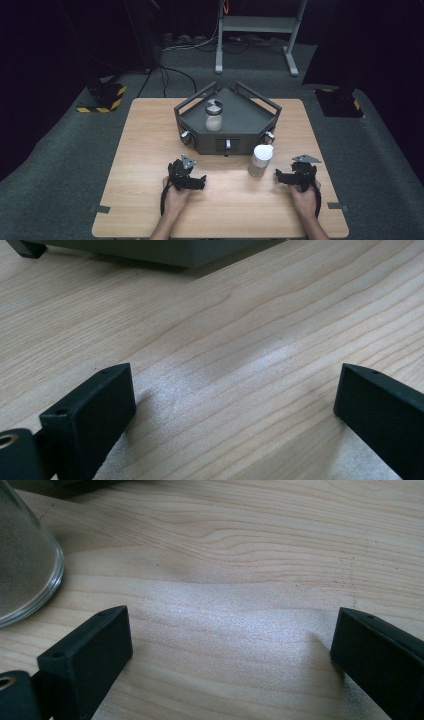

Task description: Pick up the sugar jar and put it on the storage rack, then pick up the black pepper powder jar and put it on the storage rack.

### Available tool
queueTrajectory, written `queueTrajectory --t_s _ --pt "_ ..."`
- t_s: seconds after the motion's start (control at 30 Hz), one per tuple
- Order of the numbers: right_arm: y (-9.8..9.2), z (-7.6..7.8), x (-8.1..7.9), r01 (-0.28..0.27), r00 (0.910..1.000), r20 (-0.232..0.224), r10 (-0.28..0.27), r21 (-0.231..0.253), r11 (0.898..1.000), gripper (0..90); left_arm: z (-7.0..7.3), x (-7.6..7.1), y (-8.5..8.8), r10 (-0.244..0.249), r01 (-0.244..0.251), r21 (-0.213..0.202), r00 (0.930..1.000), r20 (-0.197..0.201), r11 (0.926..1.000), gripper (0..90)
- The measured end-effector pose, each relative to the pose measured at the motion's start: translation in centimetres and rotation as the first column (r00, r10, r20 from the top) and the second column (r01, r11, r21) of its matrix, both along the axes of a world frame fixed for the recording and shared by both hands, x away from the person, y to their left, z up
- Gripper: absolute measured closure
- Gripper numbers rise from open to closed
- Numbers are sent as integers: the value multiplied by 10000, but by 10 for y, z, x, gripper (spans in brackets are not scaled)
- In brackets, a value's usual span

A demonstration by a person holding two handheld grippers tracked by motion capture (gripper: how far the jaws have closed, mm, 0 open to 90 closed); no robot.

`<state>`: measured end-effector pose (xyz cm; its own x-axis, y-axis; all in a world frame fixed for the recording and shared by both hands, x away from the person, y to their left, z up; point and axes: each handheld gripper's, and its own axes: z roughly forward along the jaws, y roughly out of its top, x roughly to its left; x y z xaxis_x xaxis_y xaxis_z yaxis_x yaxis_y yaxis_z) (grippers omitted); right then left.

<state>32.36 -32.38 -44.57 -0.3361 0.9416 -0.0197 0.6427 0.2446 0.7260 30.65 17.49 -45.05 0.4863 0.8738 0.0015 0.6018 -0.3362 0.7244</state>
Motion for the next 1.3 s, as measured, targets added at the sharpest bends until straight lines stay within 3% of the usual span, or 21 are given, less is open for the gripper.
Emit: queueTrajectory --t_s 1.3 --pt "2 1 2 127 9999 -101 -128 -12 9999 2 0 0 0 -18 18 -7 10000 -6 10000 32"
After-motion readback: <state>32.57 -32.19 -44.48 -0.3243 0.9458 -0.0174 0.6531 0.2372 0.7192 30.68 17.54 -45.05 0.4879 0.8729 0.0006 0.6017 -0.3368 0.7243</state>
